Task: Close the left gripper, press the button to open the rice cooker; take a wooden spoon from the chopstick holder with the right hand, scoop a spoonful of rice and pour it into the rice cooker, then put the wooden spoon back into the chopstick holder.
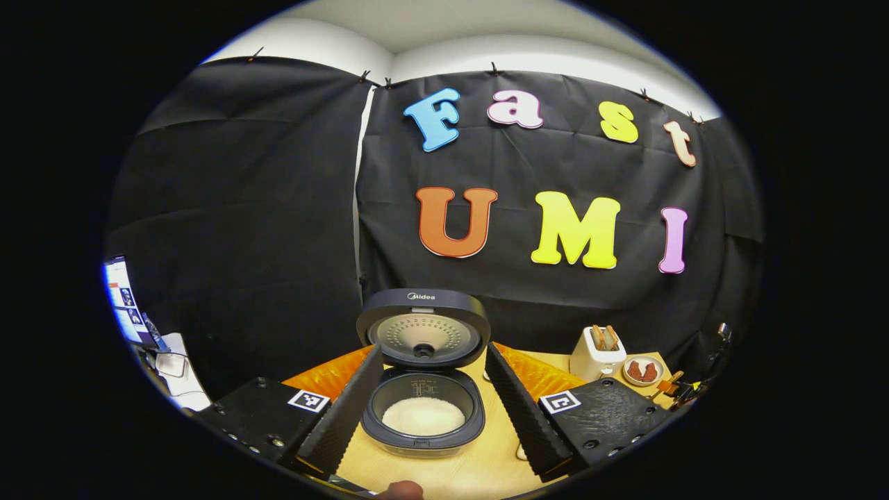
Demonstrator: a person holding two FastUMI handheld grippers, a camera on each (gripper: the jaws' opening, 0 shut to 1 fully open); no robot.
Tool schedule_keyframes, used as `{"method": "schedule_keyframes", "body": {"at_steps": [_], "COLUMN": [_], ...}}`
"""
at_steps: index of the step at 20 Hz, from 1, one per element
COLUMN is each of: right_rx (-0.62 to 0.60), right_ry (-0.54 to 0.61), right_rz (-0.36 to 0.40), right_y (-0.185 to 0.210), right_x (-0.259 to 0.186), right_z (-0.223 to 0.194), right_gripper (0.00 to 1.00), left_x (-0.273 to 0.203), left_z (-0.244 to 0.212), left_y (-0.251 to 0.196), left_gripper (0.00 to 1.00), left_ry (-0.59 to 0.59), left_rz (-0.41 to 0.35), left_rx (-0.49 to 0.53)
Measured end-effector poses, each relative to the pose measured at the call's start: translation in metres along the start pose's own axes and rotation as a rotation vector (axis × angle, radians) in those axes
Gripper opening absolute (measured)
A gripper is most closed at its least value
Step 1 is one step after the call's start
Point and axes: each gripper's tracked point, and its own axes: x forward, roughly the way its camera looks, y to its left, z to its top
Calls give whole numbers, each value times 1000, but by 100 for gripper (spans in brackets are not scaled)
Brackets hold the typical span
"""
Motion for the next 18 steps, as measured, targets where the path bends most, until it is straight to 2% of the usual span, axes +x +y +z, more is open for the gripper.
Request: {"method": "schedule_keyframes", "body": {"at_steps": [1,2,5,6,7,8,13,14,16,18], "right_rx": [-11,-24,-85,-107,-123,-139,-169,-191,-227,-240], "right_ry": [-11,-27,-86,-104,-125,-149,-242,-263,-319,-347], "right_rz": [-1,-12,-80,-91,-98,-106,-116,-105,-77,-31], "right_y": [0,-3,-15,-15,-13,-11,14,22,45,72], "right_x": [-5,-10,-32,-41,-50,-59,-112,-123,-148,-169], "right_z": [5,10,32,38,46,56,86,93,109,115], "right_gripper": [39,59,78,88,92,89,95,99,100,100], "left_x": [1,2,6,7,8,8,20,22,28,29], "left_z": [1,2,6,7,9,11,24,27,29,33], "left_y": [-1,-3,-9,-10,-11,-10,-4,-3,0,0], "left_gripper": [95,95,95,95,95,95,95,95,95,95], "left_ry": [-6,-12,-39,-46,-52,-60,-127,-139,-152,-163], "left_rz": [-7,-15,-36,-47,-53,-53,-42,-36,-18,-31], "left_rx": [-1,-6,-19,-20,-18,-16,22,23,28,39]}}
